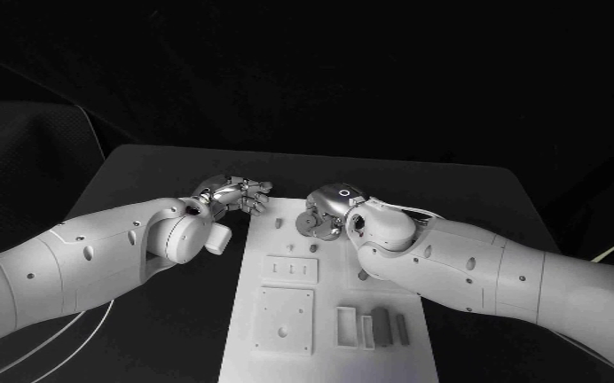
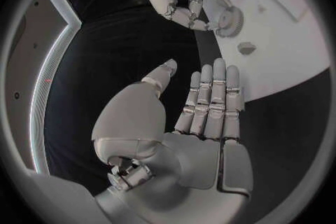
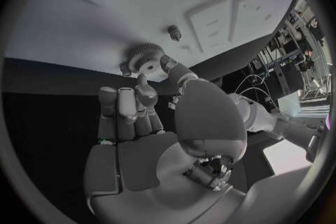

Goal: Assemble the parts on the task board

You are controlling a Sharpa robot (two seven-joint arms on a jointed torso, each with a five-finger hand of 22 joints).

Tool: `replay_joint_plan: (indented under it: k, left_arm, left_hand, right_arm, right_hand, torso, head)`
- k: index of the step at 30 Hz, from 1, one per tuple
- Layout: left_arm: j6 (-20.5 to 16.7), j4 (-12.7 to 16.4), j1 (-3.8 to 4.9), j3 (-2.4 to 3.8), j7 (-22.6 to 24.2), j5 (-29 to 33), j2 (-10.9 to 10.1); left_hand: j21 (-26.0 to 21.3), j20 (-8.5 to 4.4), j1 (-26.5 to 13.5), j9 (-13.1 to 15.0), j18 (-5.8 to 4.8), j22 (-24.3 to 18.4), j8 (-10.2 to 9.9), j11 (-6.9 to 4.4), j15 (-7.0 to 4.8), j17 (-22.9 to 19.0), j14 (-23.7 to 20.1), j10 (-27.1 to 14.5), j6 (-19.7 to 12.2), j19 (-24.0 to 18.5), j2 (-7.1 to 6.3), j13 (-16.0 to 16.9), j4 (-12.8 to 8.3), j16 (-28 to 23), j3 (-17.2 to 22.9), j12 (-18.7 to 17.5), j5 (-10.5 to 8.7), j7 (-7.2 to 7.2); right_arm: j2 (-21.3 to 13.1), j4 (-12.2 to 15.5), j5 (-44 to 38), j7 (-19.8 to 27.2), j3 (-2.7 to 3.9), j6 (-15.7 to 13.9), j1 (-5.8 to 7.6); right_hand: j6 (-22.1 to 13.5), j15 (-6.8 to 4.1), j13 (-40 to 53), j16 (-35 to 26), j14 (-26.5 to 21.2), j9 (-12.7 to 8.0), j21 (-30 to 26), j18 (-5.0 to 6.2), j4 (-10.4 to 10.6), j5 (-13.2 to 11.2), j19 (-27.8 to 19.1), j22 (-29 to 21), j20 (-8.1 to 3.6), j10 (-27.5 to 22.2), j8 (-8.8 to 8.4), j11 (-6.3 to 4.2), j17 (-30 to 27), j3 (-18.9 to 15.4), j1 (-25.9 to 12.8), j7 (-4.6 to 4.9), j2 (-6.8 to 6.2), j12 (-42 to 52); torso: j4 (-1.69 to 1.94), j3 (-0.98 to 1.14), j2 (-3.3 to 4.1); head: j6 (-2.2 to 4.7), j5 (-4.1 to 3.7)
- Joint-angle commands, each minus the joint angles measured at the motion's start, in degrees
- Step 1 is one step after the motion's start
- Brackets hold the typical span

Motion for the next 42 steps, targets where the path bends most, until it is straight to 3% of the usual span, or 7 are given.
replay_joint_plan:
  k: [1, 6, 12, 18, 24, 29, 42]
  left_arm:
    - [0.37, 0.1, 0.04, 0.04, 0.35, -0.19, 0.09]
    - [0.43, 0.09, 0.04, 0.04, 0.29, -0.19, 0.08]
    - [0.48, -0.03, 0.04, 0.04, 0.3, -0.2, 0.19]
    - [0.5, -0.17, 0.03, 0.03, 0.28, -0.2, 0.3]
    - [0.56, -0.2, 0.03, 0.03, 0.25, -0.2, 0.37]
    - [0.56, -0.26, 0.03, 0.02, 0.22, -0.2, 0.36]
    - [0.57, -0.46, 0.03, 0.02, 0.22, -0.2, 0.23]
  left_hand:
    - [-0.23, 0.19, 0.24, -0.08, 1.16, -0.1, -0.34, 0.11, 0.19, 0.08, 0.14, -0.23, -0.38, -0.02, 0.53, 0.0, 0.01, -0.32, -0.06, -0.19, 0.18, 0.03]
    - [-0.23, 0.19, 0.25, -0.08, 1.16, -0.1, -0.35, 0.11, 0.19, 0.08, 0.14, -0.23, -0.38, -0.03, 0.53, 0.0, 0.01, -0.32, -0.07, -0.2, 0.18, 0.03]
    - [-0.23, 0.19, 0.25, -0.09, 1.15, -0.1, -0.35, 0.11, 0.19, 0.08, 0.14, -0.23, -0.38, -0.03, 0.53, 0.0, 0.02, -0.33, -0.07, -0.21, 0.18, 0.03]
    - [-0.24, 0.2, 0.25, -0.09, 1.15, -0.1, -0.36, 0.11, 0.19, 0.09, 0.14, -0.23, -0.38, -0.03, 0.53, 0.0, 0.02, -0.34, -0.07, -0.22, 0.18, 0.03]
    - [-0.24, 0.2, 0.25, -0.09, 1.15, -0.1, -0.37, 0.12, 0.2, 0.09, 0.15, -0.23, -0.38, -0.03, 0.53, 0.0, 0.02, -0.35, -0.07, -0.22, 0.18, 0.04]
    - [-0.24, 0.2, 0.25, -0.09, 1.15, -0.1, -0.37, 0.12, 0.2, 0.09, 0.15, -0.23, -0.38, -0.02, 0.54, 0.0, 0.03, -0.35, -0.08, -0.23, 0.18, 0.04]
    - [-0.25, 0.2, 0.25, -0.1, 1.15, -0.1, -0.39, 0.13, 0.2, 0.1, 0.15, -0.24, -0.39, -0.02, 0.55, 0.0, 0.04, -0.37, -0.08, -0.26, 0.18, 0.05]
  right_arm:
    - [0.03, -0.38, 0.39, 0.31, -0.11, 0.65, -0.01]
    - [-0.04, -0.8, 1.1, 0.43, -0.13, 0.91, -0.01]
    - [0.02, -1.73, 2.24, 1.05, -0.22, 1.63, -0.01]
    - [-0.04, -2.02, 3.34, 1.54, -0.42, 3.18, -0.01]
    - [0.03, -1.94, 3.94, 1.79, -0.58, 2.48, -0.01]
    - [-0.41, -1.14, 4.81, 1.82, -0.6, 3.73, -0.01]
    - [-1.59, 1.67, 5.38, 1.94, -0.93, 3.75, -0.26]
  right_hand:
    - [1.5, -0.23, -0.1, 0.37, 0.24, -0.03, 6.83, 0.74, 0.37, 0.19, 0.39, 0.09, -0.13, 0.26, 0.03, -0.23, -0.06, -0.12, 0.02, 1.25, 0.38, 0.35]
    - [-1.21, -0.32, -0.56, 0.12, 0.44, -0.75, 6.65, 0.85, 0.55, 0.2, 0.63, 0.04, -0.13, 0.39, -1.73, -0.29, -0.48, -0.3, -0.51, 1.29, -0.09, -0.11]
    - [-1.43, -0.33, -0.63, 0.09, 0.48, -0.81, 6.62, 0.87, 0.63, 0.23, 0.68, 0.03, -0.14, 0.41, -1.88, -0.29, -0.55, -0.21, -0.55, 1.31, 0.17, -0.17]
    - [-0.77, -0.36, -0.71, 0.07, 0.54, -0.68, 6.57, 0.91, 0.64, 0.25, 0.73, 0.01, -0.14, 0.46, -1.58, -0.31, -0.64, 0.01, -0.43, 1.25, 0.61, -0.21]
    - [0.12, -0.37, -0.8, 0.05, 0.59, -0.5, 6.52, 0.89, 0.89, 0.21, 0.76, 0.0, -0.1, 0.53, -1.19, -0.29, -0.74, -0.02, -0.83, 1.19, 0.64, -0.25]
    - [1.57, -0.4, -0.91, 0.08, 0.7, -0.19, 6.49, 0.88, 1.17, 0.19, 0.83, 0.0, -0.05, 0.69, -0.54, -0.3, -0.85, -0.02, -1.32, 1.16, 0.75, -0.25]
    - [2.29, -0.41, -1.01, 0.1, 0.78, -0.06, 6.47, 0.87, 1.56, 0.22, 0.92, 0.0, -0.01, 0.83, -0.3, -0.31, -0.95, 0.02, -1.92, 1.11, 1.09, -0.27]
  torso:
    - [0.0, -0.01, 0.01]
    - [0.03, -0.01, -0.01]
    - [0.01, -0.06, 0.02]
    - [-0.03, 0.0, 0.02]
    - [-0.02, -0.01, 0.04]
    - [0.12, -0.06, 0.0]
    - [-0.03, 0.0, 0.03]
  head:
    - [-0.01, -0.01]
    - [0.16, -0.04]
    - [0.15, -0.09]
    - [0.05, -0.15]
    - [0.07, -0.31]
    - [-0.08, -0.4]
    - [-0.31, -0.24]
